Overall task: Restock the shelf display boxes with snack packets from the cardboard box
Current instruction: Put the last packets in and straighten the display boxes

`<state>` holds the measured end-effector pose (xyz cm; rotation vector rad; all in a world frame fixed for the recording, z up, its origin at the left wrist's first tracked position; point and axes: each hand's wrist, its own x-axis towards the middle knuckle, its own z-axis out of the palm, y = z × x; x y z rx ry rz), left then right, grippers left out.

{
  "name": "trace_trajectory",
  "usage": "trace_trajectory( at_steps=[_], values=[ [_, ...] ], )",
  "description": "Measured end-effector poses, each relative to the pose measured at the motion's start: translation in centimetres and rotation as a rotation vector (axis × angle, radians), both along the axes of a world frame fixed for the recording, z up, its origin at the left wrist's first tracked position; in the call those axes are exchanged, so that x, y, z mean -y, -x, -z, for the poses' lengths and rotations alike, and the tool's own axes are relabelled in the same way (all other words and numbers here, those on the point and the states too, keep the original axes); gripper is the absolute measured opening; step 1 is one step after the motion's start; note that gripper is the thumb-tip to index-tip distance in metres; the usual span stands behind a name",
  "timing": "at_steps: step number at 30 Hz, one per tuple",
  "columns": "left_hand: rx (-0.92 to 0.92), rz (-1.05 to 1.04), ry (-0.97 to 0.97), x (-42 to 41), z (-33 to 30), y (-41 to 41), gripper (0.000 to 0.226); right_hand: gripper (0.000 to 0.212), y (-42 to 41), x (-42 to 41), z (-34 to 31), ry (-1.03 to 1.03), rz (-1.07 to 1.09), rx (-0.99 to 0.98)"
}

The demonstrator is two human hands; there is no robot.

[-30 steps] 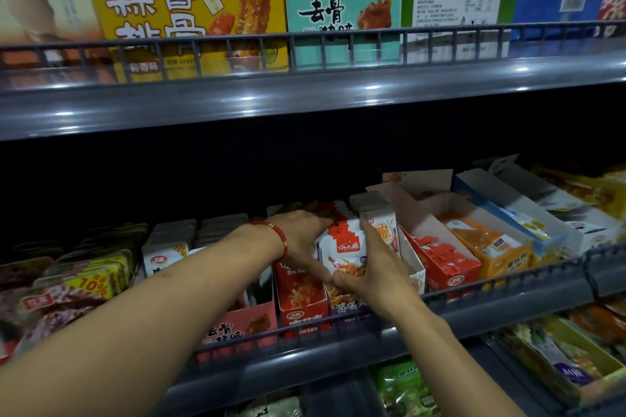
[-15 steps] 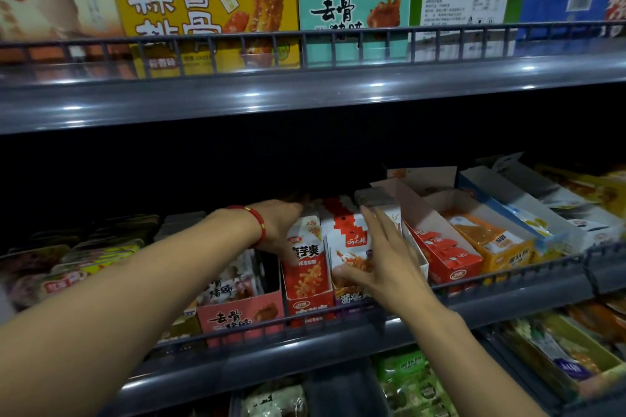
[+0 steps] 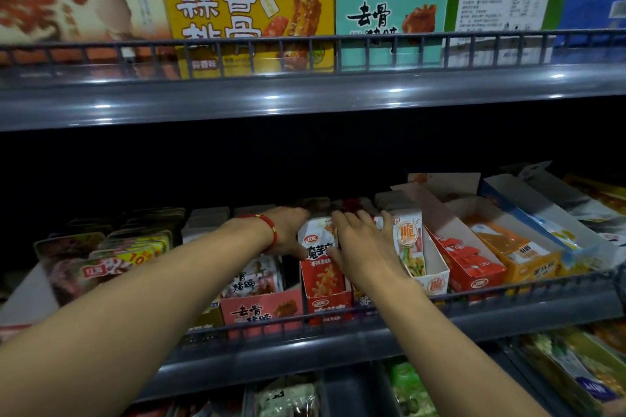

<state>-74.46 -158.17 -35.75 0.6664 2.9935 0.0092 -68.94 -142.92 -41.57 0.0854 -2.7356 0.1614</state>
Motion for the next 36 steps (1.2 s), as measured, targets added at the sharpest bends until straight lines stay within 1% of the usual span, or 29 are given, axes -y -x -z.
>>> trace_trajectory(
  at_steps=[4,8,14,17,19,21,23,27,31,33,35,36],
  values=[
    [-0.014,-0.058,-0.069,-0.2,0.2,-0.4,0.059,0.061,0.3,0.0,-0.1,0.082,0.009,0.056],
    [-0.003,-0.105,-0.104,-0.6,0.5,-0.7,0.055,0.067,0.5,-0.2,-1.0,0.094,0.011,0.101],
    [0.004,-0.113,-0.112,-0.5,0.9,-1.0,0.048,0.062,0.6,0.1,-0.9,0.018,-0.022,0.111],
    [0.041,-0.111,-0.095,0.0,0.6,-0.7,0.056,0.064,0.8,0.1,-1.2,0.001,-0.005,0.131],
    [0.059,-0.104,-0.069,0.3,0.5,-0.5,0.057,0.066,1.0,-0.1,-1.4,-0.026,0.027,0.145],
    [0.070,-0.091,-0.039,0.4,0.6,-0.5,0.050,0.070,1.1,-0.1,-1.5,-0.072,0.050,0.163],
    [0.043,-0.085,-0.010,0.3,0.8,-0.4,0.044,0.070,1.1,0.1,-1.4,-0.092,0.050,0.174],
    [0.011,-0.096,-0.006,0.3,1.0,-0.3,0.041,0.069,1.0,0.4,-1.6,-0.088,0.052,0.165],
    [0.048,-0.100,-0.073,0.6,0.1,-0.5,0.041,0.071,1.0,0.1,-1.6,-0.062,0.050,0.141],
    [0.092,-0.093,-0.181,1.4,-1.0,-1.0,0.038,0.069,0.7,0.0,-1.8,-0.052,0.051,0.119],
    [0.098,-0.092,-0.302,2.9,-2.2,-2.2,0.032,0.062,-0.2,0.1,-2.2,-0.047,0.038,0.039],
    [0.059,-0.076,-0.326,4.0,-2.8,-2.8,0.033,0.057,-0.7,0.3,-2.3,-0.035,0.009,-0.025]
  ],
)
